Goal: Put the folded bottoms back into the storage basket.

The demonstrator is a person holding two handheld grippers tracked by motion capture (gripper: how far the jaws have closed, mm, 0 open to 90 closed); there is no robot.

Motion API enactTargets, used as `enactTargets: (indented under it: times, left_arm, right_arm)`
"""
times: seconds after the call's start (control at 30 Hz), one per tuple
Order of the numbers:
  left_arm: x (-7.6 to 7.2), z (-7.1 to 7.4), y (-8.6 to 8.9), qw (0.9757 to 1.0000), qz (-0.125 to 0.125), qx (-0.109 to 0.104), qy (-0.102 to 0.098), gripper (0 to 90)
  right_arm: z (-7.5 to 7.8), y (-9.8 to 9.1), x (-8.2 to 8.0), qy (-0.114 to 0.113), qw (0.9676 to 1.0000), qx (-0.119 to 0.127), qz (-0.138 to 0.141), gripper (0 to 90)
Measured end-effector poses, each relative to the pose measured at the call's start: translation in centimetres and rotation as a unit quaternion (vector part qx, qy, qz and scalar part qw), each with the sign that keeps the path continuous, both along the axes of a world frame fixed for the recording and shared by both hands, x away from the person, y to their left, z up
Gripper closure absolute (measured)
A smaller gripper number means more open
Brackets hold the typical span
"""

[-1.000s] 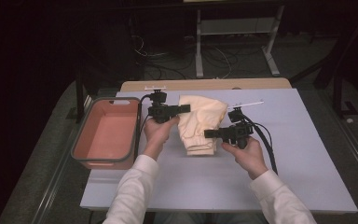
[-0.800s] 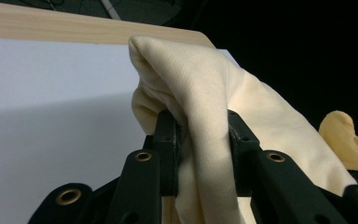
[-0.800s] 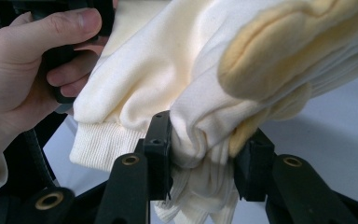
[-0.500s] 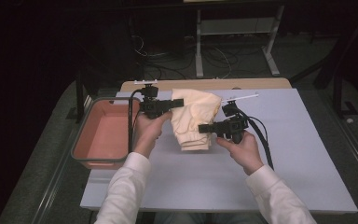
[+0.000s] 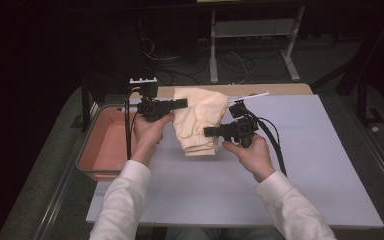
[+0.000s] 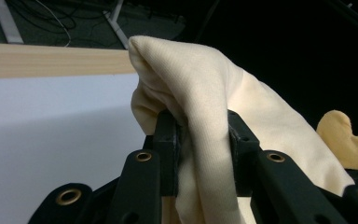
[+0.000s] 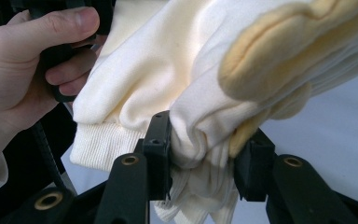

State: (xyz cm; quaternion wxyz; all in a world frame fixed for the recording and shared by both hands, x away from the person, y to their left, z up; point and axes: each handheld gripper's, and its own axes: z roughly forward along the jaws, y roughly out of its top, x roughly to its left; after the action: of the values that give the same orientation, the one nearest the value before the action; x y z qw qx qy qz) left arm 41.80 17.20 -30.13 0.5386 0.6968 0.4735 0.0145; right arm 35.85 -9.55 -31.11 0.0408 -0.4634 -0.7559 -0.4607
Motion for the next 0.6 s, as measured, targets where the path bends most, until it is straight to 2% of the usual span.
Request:
enactTargets:
  times: [0.2,0.6]
  left_arm:
    - [-0.2,1.0,1.1,0.9999,0.006,0.003,-0.008,70.2]
    - [-0.4,1.6,2.8,0.9998,0.014,0.006,-0.009,70.2]
  right_arm:
    - [0.8,0.9,0.1,-0.003,1.0000,-0.001,0.005,61.8]
    - [1.1,2.7,0.4,-0.008,0.9998,-0.001,0.016,61.6]
